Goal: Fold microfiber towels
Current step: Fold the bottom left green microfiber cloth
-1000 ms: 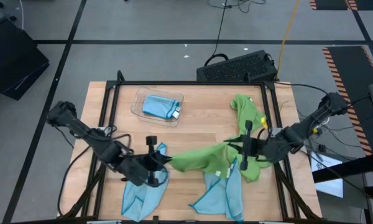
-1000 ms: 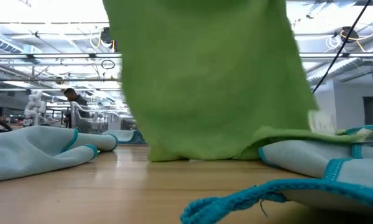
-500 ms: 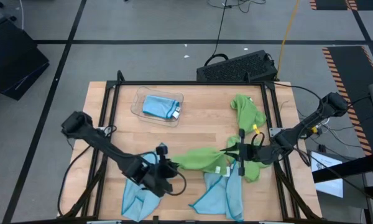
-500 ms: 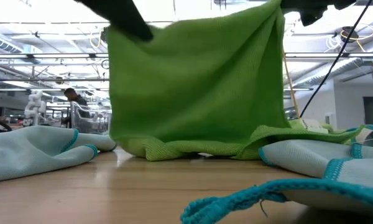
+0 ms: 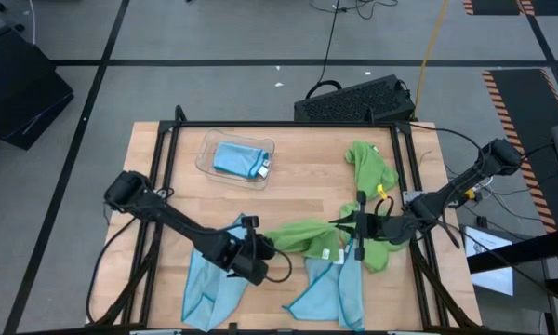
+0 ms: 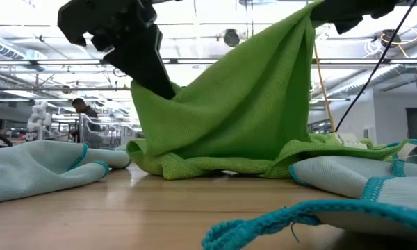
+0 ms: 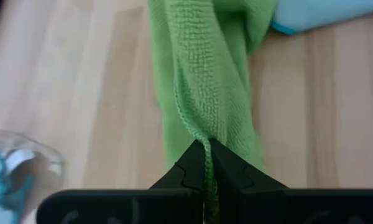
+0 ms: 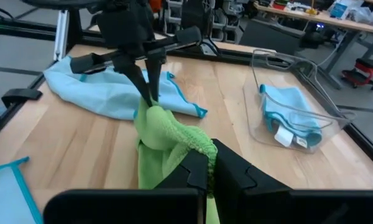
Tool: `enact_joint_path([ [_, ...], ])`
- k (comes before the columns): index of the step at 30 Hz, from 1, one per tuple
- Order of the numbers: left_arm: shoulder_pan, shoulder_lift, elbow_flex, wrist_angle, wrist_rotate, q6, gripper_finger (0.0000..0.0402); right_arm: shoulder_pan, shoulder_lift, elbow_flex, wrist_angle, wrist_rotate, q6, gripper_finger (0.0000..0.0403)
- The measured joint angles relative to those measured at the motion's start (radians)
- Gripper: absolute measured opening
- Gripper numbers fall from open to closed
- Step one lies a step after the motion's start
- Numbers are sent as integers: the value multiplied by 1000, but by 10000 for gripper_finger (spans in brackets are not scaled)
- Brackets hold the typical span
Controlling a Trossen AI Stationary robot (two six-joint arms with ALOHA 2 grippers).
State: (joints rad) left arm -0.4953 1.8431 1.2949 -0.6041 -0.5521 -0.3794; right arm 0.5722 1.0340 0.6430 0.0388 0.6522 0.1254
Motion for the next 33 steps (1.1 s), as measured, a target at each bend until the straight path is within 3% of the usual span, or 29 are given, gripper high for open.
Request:
enact_joint_path([
  [9, -11, 0, 0, -5, 63, -44, 19, -10, 0, -1, -24, 0, 18, 4],
  [15, -19, 0, 0, -53, 82, -166, 20, -10, 1, -1, -25, -1, 19, 4],
  [26, -22, 0, 0, -75, 81, -220, 91, -10, 1, -1, -23, 0, 19, 4],
  [33, -23, 0, 0, -75, 83, -203, 96, -10, 1, -1, -23, 0, 19, 4],
])
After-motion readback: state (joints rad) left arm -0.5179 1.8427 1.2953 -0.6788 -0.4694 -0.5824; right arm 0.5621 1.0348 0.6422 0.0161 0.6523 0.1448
